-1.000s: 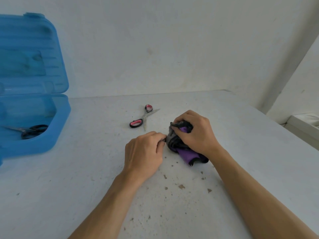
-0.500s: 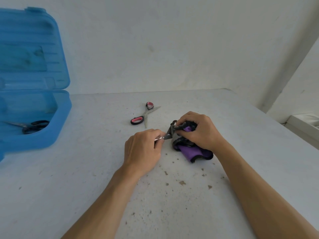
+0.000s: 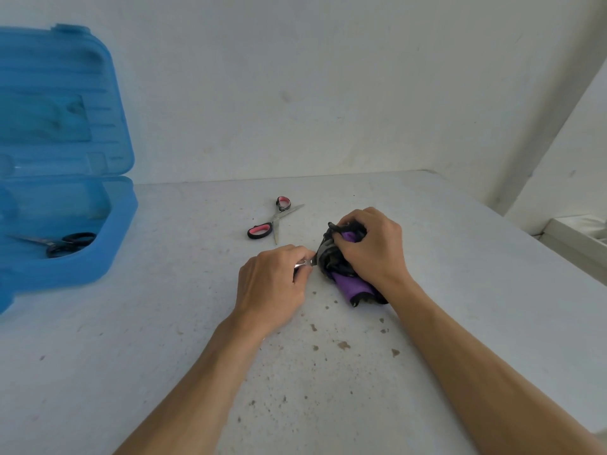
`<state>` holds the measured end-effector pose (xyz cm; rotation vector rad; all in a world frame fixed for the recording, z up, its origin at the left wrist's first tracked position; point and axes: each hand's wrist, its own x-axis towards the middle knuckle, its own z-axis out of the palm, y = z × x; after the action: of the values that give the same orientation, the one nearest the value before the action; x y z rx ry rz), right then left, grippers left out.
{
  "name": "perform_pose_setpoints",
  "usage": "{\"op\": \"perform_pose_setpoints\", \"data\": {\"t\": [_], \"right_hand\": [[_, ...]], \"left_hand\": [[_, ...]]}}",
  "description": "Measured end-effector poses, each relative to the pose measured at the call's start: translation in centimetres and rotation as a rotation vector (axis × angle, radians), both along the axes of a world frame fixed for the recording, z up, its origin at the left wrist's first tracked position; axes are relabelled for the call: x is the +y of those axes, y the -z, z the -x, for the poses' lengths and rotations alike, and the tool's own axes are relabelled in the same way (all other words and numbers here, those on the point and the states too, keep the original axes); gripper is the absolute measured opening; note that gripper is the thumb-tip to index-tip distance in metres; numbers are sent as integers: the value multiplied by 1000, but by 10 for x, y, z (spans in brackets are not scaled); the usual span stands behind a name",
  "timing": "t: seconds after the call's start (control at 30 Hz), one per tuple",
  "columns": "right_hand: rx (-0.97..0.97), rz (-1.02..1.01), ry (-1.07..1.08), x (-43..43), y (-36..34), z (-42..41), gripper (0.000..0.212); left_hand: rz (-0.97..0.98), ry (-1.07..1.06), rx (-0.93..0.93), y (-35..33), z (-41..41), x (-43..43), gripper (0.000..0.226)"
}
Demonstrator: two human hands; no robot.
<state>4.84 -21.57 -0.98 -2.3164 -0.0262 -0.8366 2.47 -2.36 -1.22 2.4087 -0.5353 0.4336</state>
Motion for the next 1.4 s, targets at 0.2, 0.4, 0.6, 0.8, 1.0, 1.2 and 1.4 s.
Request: {"op": "perform_pose_setpoints", "data": {"t": [0.2,0.4,0.6,0.8,1.0,1.2,1.4], "right_hand": [[-46,-72,-8,1,-4,6,15],[-147,-177,85,-6,-23,12,14],[54,-78,-128,-17,-24,18,18],[201,-2,-159,-4,-17,10,19],[121,10,-27,-3,-9,7,15],[159,-154,63,8,-9,1,9],[-5,-426,183,-15,-26,10,9]], "left_hand": [[22,-3,-18,-1,-1,-2,20],[11,-13,-10,3,-3,-1,20],[30,-14,8,4,-6,2,19],[10,12,3,4,-6,4,21],[-27,36,-56,4,-4,2,17],[-88,35,-69,6,-5,1,18],[14,-5,13,3,0,-5,22]]}}
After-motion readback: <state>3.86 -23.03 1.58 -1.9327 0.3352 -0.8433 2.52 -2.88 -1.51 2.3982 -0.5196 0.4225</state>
